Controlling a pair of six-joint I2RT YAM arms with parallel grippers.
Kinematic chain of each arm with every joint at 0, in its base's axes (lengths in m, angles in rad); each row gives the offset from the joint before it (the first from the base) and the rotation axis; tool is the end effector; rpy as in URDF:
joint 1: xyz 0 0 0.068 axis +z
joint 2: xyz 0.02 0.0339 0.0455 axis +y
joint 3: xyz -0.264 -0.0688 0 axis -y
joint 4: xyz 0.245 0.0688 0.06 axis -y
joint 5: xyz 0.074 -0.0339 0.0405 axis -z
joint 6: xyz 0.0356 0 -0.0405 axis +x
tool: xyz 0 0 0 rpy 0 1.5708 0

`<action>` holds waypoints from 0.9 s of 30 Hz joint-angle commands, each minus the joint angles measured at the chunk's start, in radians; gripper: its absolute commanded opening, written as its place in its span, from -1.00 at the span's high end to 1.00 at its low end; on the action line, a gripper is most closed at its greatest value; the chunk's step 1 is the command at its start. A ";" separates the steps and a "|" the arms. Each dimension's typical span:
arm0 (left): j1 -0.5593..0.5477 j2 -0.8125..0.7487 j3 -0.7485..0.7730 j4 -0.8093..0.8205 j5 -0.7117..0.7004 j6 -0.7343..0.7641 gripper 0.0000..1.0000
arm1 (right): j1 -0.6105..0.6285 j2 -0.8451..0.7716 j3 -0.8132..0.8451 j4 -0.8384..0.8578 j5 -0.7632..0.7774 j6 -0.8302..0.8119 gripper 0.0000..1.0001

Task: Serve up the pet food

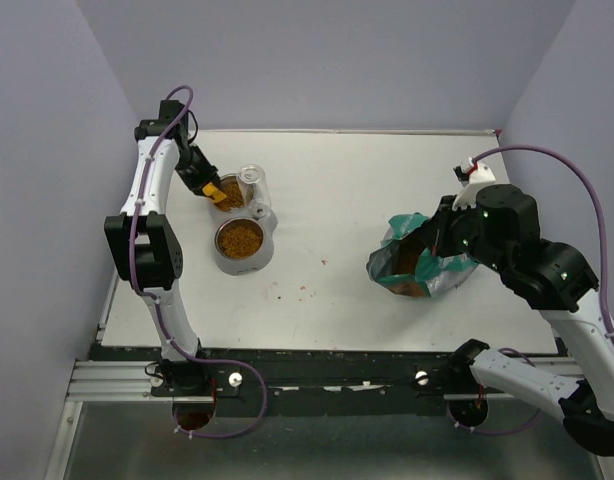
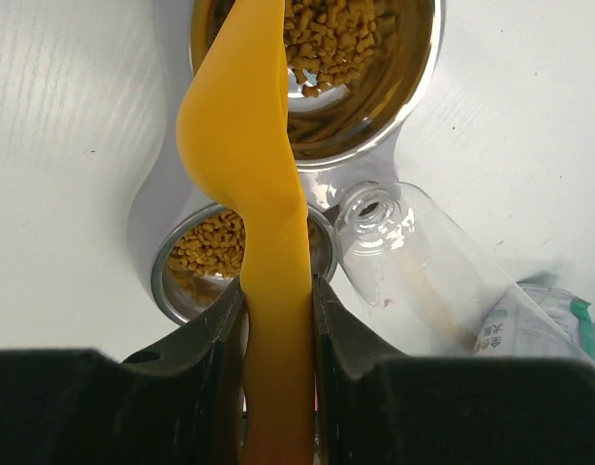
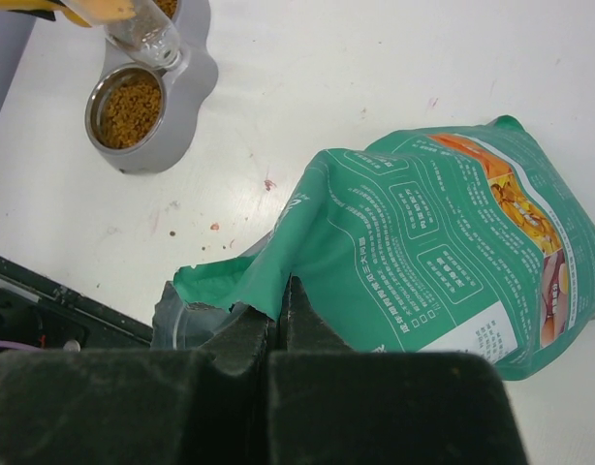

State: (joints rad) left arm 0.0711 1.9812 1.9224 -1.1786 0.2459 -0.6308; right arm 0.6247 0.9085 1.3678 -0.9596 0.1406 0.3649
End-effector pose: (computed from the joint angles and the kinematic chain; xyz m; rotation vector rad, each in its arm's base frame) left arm 0.4085 0.0204 0.2985 -0.9248 2.6985 -0.4713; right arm 0.1218 0.0817 0.4317 -0.1848 2.0903 0.4604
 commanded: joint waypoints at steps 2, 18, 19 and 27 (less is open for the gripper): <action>-0.050 0.011 0.128 -0.138 -0.132 0.005 1.00 | 0.004 -0.028 0.019 0.113 0.034 -0.012 0.99; -0.054 -0.090 0.119 -0.148 -0.143 0.039 1.00 | 0.004 -0.017 0.028 0.104 0.011 0.003 0.99; -0.051 -0.119 0.106 -0.150 -0.154 0.040 1.00 | 0.004 -0.017 0.031 0.102 0.011 0.005 0.99; -0.004 -0.459 -0.161 -0.064 -0.139 0.000 1.00 | 0.004 0.007 0.040 0.101 -0.010 0.016 0.99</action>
State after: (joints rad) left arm 0.0483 1.7355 1.8698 -1.2846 0.1200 -0.6083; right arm 0.6250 0.9150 1.3678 -0.9592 0.1394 0.3668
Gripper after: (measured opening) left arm 0.338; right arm 0.008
